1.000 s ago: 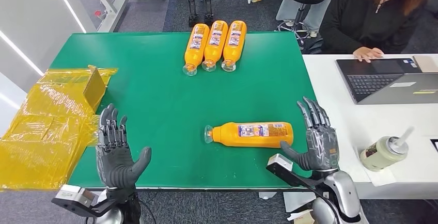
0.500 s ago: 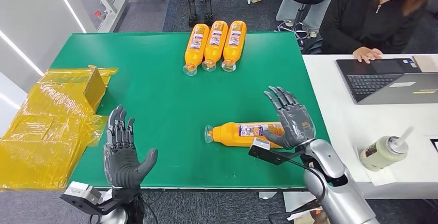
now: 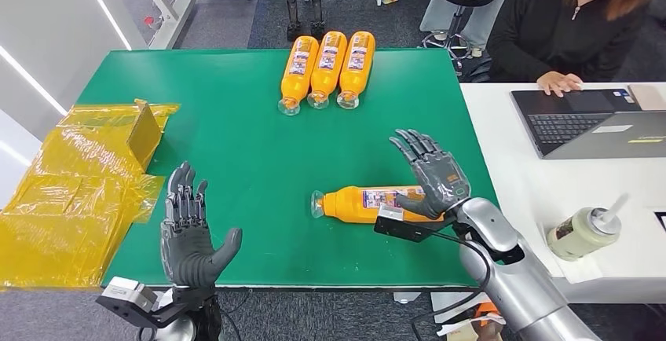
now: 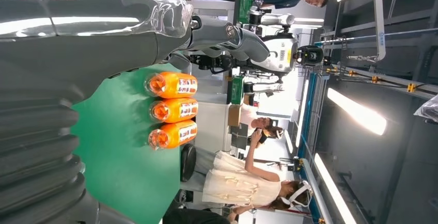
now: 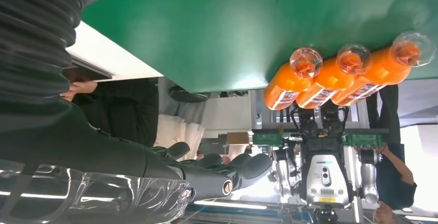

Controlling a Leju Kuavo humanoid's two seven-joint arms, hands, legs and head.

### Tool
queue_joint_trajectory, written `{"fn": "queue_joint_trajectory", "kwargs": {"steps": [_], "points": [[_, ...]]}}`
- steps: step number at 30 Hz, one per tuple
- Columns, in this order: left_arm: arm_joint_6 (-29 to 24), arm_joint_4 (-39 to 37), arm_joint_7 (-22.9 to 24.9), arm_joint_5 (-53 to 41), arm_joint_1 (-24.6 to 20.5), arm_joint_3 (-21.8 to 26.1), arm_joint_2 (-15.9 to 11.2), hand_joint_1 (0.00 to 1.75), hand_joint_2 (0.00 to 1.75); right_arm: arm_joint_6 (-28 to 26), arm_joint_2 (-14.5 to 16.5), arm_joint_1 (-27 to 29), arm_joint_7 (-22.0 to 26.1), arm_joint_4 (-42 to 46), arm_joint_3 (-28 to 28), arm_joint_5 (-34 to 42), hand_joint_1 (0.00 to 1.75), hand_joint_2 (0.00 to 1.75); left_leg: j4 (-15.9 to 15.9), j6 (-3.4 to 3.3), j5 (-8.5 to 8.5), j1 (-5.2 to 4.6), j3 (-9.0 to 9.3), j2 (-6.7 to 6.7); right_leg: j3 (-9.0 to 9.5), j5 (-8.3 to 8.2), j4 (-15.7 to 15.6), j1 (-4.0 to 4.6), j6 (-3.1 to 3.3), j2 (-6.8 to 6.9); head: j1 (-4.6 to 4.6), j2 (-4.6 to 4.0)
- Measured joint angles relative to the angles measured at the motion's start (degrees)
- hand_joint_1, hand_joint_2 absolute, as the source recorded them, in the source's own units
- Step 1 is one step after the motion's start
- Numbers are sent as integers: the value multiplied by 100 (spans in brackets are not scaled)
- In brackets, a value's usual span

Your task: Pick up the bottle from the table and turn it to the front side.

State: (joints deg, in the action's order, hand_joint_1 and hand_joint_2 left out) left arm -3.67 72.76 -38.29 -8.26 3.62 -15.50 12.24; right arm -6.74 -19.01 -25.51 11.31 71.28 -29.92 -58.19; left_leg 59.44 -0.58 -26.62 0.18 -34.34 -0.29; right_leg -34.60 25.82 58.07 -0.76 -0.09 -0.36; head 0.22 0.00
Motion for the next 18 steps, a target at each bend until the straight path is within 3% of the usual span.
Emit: {"fn": "queue_joint_trajectory", "kwargs": {"steps": [3,7,12,18], "points": [[-1,-1,0,0,0,0,-2,0,175,167,-10,-142,-40,-110,-129,41,0,175,0,0,0,0,0,4,0,-1,1,0,0,-4,-1,0],[-4,-2,0,13,4,0,-5,0,175,786,-31,-538,112,-468,-426,522,0,175,1,0,4,0,2,3,0,-2,1,0,1,-3,-1,0],[-14,-2,-1,92,27,0,-13,0,175,1779,-165,-1115,360,-917,-869,1430,0,175,1,1,6,-1,-1,1,0,-3,1,-1,-1,-1,-1,0],[-102,-2,34,245,44,0,-54,0,175,3077,-289,-2057,226,-1398,-1692,2315,0,175,2,2,6,0,-2,2,-1,-4,3,-1,-1,-3,-1,0]]}}
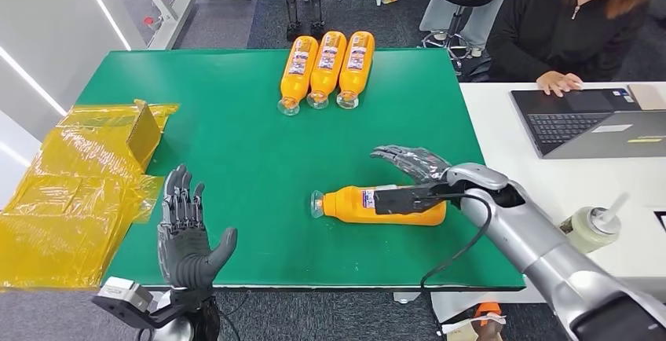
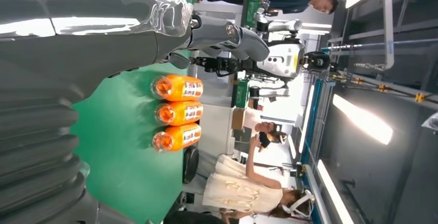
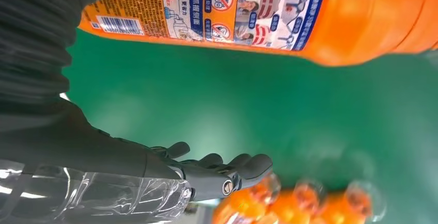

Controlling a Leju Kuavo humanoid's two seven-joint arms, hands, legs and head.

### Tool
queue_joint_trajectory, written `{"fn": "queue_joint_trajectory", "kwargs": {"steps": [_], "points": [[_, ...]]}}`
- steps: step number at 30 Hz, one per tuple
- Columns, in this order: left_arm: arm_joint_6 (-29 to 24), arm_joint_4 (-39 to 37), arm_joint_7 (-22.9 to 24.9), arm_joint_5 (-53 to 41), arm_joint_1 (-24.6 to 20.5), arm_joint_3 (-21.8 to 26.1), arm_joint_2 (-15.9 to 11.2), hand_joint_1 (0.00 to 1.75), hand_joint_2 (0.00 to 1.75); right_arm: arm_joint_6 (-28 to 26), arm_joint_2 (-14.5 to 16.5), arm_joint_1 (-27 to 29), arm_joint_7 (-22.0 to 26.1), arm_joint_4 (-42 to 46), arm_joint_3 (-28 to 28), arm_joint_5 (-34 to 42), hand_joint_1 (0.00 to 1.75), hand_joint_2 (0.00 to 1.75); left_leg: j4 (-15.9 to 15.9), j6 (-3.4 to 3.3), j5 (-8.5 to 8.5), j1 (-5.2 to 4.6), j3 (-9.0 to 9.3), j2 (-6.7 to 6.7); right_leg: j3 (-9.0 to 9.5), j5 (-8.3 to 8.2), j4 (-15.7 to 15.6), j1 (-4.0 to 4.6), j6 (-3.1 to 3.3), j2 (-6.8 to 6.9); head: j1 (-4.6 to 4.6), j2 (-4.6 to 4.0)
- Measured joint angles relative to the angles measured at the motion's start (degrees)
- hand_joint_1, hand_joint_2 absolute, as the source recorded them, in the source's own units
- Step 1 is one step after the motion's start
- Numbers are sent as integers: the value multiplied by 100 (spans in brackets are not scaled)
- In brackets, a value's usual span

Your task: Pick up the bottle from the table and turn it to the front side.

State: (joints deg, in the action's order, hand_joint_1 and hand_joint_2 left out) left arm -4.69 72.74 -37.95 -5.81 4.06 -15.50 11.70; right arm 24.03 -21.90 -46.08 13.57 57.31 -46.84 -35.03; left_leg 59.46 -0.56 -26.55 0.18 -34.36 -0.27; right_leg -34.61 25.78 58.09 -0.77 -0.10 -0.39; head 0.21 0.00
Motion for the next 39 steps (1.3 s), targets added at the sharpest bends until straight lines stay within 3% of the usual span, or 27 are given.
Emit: {"fn": "queue_joint_trajectory", "kwargs": {"steps": [6,18,32,39], "points": [[-86,1,5,55,62,0,-41,0,175,415,-8,-882,-242,-395,-1122,1080,0,175,0,1,1,1,3,-3,0,0,0,1,0,1,0,0],[-189,2,5,128,177,0,-143,0,175,174,173,-1377,-231,-1088,-2387,1358,0,175,1,1,1,1,0,-6,1,0,0,1,-1,3,1,0],[-202,-27,62,236,190,0,-154,0,175,27,273,-1189,-45,-1628,-3010,1570,0,175,1,1,0,1,-1,-8,1,0,-1,1,-1,4,1,0],[-215,-33,69,284,178,2,-151,0,175,-181,551,-1069,-37,-2087,-3130,1641,0,175,1,1,1,2,3,-6,1,0,0,1,0,2,-1,0]]}}
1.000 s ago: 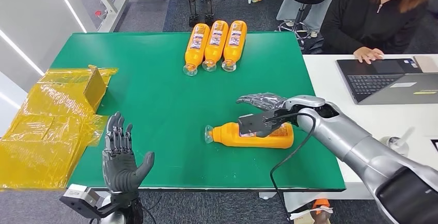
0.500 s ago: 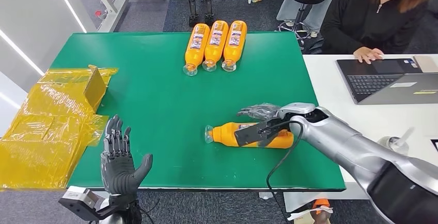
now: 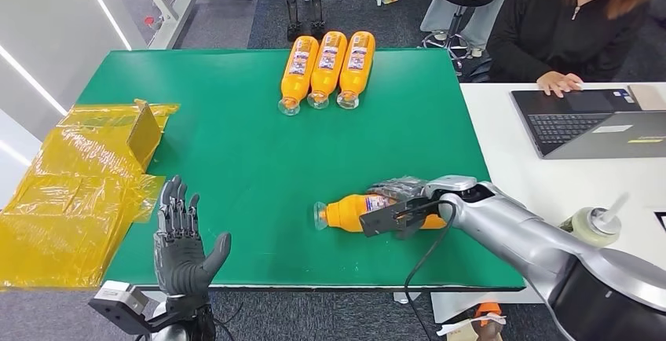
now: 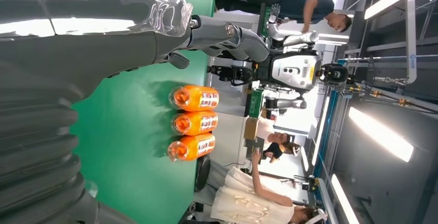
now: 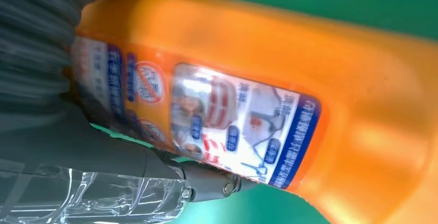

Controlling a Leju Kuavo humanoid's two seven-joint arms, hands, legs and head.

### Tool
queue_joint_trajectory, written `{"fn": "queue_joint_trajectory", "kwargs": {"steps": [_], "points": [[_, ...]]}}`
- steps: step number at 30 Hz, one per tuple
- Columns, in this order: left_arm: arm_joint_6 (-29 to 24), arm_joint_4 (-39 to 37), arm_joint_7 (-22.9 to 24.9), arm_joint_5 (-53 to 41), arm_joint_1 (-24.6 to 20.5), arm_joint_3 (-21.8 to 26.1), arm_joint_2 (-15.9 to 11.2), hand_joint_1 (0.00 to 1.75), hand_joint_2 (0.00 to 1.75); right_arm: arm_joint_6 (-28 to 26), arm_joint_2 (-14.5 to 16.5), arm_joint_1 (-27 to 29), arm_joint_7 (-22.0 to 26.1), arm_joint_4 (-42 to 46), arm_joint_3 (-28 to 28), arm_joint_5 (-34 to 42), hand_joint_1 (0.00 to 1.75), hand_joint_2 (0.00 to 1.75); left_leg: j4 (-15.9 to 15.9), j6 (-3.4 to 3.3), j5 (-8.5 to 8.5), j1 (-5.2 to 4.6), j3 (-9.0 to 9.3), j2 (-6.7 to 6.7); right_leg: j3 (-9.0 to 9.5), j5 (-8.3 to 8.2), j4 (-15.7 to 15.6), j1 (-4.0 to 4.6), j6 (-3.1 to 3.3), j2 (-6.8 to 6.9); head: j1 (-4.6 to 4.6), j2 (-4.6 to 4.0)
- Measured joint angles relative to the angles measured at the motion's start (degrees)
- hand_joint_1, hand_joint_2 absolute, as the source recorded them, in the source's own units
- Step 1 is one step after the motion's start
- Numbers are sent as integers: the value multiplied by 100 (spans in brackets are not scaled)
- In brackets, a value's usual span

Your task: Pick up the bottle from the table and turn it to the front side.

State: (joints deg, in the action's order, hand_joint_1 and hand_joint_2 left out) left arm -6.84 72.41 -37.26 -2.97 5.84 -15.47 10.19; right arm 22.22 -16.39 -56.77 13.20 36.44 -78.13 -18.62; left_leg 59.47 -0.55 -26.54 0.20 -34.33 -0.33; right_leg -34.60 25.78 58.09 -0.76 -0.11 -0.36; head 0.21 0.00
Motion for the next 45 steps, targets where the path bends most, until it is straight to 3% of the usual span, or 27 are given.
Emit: {"fn": "queue_joint_trajectory", "kwargs": {"steps": [1,2,5,6,16,29,36,45], "points": [[0,-1,1,1,-1,1,0,0,175,-9,28,8,1,-43,-8,0,0,175,0,0,0,1,1,1,0,0,0,0,0,-1,1,0],[0,-2,2,2,-2,1,0,0,175,-16,48,10,1,-80,-13,0,18,175,0,0,0,1,2,1,1,0,0,1,0,-1,0,0],[-1,-9,2,3,-4,3,1,0,175,-31,96,3,9,-160,-27,-14,149,175,0,0,0,2,3,2,3,0,0,1,0,-1,1,0],[-2,-11,2,4,-5,3,1,0,175,-59,110,1,17,-184,-37,-33,175,175,0,0,0,1,5,2,4,0,0,1,0,-1,1,0],[-19,-15,2,4,-5,4,1,0,175,-525,89,29,150,-286,-70,-216,175,175,2,-1,3,0,15,6,12,-6,-2,0,1,-2,1,0],[32,-10,4,-57,1,11,2,0,175,-1120,-240,195,-61,272,44,-599,175,175,2,0,4,0,10,4,9,-6,-2,0,2,-2,1,0],[148,60,44,-284,36,136,20,0,175,-1690,-584,526,-429,1365,791,-1239,175,175,2,1,3,1,9,4,7,-6,-2,1,2,-2,2,0],[155,74,58,-431,34,261,73,0,175,-1873,-816,1314,-511,2432,1796,-1833,175,175,0,1,3,1,3,2,2,-6,-2,1,2,0,1,0]]}}
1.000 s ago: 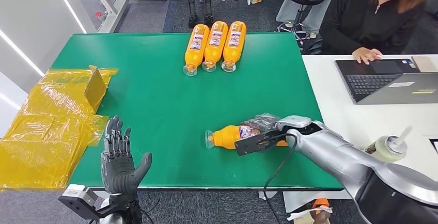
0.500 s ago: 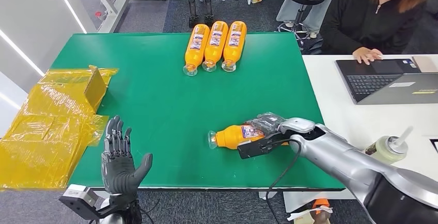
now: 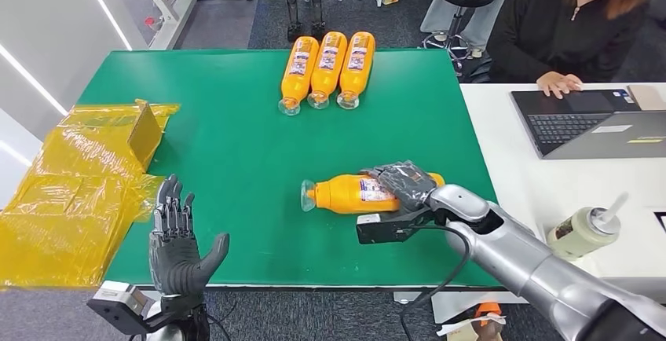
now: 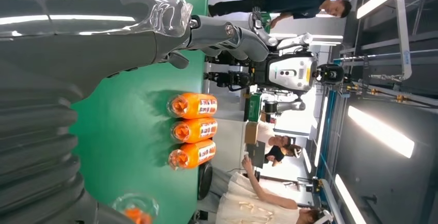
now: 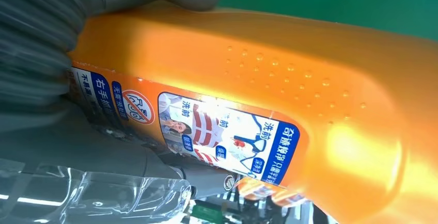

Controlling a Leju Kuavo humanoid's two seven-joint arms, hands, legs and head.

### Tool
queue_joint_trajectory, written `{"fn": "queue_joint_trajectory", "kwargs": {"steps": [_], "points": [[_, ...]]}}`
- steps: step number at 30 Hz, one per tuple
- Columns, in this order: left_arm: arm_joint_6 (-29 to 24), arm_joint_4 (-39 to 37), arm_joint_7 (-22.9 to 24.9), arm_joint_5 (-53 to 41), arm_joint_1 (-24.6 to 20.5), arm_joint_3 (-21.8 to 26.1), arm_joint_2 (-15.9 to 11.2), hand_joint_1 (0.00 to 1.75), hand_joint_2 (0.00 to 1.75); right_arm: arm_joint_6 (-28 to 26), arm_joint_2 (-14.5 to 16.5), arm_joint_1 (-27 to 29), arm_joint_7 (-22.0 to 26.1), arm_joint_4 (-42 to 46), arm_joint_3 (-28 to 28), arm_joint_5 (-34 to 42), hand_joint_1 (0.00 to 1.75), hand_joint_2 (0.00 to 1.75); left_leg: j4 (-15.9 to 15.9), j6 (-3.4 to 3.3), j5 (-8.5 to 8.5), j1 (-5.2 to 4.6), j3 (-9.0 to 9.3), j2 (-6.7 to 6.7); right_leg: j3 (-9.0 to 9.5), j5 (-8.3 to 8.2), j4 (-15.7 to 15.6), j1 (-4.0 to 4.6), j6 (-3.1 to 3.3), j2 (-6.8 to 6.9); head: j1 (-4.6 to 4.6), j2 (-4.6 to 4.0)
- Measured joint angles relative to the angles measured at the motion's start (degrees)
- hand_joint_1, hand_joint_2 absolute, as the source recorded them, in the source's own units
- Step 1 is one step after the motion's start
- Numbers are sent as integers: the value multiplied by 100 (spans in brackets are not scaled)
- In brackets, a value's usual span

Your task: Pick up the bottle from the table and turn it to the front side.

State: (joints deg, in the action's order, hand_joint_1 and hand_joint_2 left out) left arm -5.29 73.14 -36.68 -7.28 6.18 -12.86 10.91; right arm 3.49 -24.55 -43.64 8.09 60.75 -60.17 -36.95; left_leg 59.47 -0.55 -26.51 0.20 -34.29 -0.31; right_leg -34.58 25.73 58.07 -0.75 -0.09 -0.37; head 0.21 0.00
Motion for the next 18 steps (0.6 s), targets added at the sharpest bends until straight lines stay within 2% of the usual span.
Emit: {"fn": "queue_joint_trajectory", "kwargs": {"steps": [12,18], "points": [[16,-89,0,-31,-127,34,20,0,175,-217,-72,1304,80,1422,937,-614,175,175,-2,0,-3,1,-6,-7,-2,3,0,0,-3,5,0,0],[805,-360,122,712,-277,32,74,0,175,-686,282,1885,42,2035,1270,-1223,175,175,-5,0,-3,1,-5,-3,-3,4,0,0,-4,1,-1,0]]}}
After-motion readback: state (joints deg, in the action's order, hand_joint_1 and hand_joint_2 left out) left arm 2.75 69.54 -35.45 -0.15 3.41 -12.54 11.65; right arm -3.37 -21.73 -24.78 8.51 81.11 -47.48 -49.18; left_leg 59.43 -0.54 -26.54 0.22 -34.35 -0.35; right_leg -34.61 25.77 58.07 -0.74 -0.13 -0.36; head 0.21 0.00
